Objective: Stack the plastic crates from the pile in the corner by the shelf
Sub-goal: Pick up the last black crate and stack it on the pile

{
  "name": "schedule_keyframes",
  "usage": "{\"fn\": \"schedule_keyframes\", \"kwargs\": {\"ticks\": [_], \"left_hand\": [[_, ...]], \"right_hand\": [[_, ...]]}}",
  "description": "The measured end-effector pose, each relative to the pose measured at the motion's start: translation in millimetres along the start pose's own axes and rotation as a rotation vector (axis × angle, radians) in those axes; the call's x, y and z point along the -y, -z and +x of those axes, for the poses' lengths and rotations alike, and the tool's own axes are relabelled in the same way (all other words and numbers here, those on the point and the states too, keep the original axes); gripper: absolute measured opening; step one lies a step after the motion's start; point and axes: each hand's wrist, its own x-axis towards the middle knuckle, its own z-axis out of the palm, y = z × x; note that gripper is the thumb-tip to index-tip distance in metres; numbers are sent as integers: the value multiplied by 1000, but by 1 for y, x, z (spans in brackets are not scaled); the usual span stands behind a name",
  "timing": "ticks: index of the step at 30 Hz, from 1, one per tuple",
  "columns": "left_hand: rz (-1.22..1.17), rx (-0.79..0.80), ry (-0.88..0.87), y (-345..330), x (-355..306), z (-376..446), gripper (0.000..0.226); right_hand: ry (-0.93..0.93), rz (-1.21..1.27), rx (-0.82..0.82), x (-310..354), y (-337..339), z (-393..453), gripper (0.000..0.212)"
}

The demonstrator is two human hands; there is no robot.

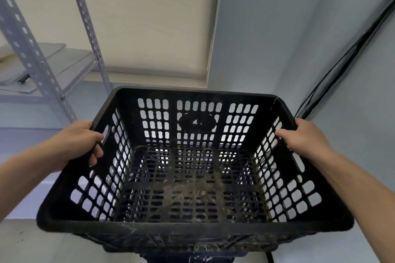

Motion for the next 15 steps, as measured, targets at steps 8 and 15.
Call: {"fn": "schedule_keyframes", "kwargs": {"ticks": [8, 15], "left_hand": [[42, -57, -44, -5, -4, 7, 11], [73, -96, -77, -8, -12, 19, 10]], "right_hand": [[-88, 192, 27, -6, -2, 7, 24], [-127, 267, -48, -6, -3, 18, 35]]}}
